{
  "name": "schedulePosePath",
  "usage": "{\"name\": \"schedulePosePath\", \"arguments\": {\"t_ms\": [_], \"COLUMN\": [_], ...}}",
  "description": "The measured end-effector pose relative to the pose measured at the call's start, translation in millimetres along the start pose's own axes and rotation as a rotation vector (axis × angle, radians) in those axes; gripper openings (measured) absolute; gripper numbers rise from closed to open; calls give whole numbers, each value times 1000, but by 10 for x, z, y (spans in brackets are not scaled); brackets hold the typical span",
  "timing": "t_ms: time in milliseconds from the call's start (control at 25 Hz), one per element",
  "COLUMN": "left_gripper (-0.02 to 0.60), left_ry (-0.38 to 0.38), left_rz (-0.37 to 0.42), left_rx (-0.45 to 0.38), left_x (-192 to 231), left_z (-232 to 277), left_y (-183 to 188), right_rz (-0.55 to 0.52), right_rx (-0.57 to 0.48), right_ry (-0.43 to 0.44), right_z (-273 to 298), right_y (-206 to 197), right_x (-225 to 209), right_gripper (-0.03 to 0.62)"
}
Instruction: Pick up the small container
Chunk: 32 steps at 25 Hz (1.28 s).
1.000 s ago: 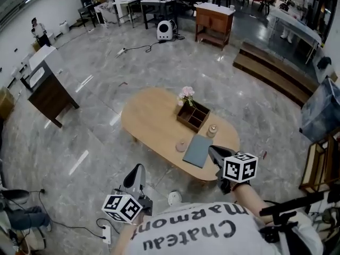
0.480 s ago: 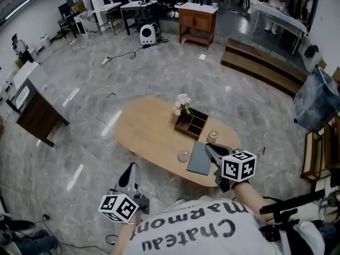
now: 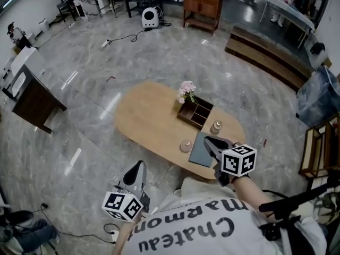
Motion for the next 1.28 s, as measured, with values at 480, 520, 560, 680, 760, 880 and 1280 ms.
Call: {"name": "schedulePosePath", "arguments": {"t_ms": [480,520,560,680,760,880,1280], "left_gripper": [14,14,14,14,14,14,14], "left_ry": [-78,-77,-73,-30,10,60,174], "left_rz": [-47,-43,-39,-58,-112,-154,-223], "left_rx": [77,82,86,82,85,139,359], "left_x": [49,72,101,207,279,361,638], "left_z": [600,674,748,930,1016,1156,1514], "left_y": [-284,-323,-370,-564,-736,-1050,-2031], "right_rz": [112,115,119,134,149,176,272], "right_rx": [176,187,197,240,274,317,428], "right_ry": [21,28,34,52,58,61,77], "right_z": [695,768,844,1062,1194,1384,1837], "right_y": [-422,-458,-497,-663,-817,-1055,-1848], "right_x": [-463,-510,-564,-751,-885,-1111,-1734], "right_gripper": [14,14,14,14,14,14,14]}}
Point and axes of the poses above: the fingertips, and each gripper's own axes: z forward along the fingers, x to its left, y out of its top, the point moved 5 cm from there along -z, backward along the fingers, and after that the axes turned 1 degree about -x, right-handed, at the moved point
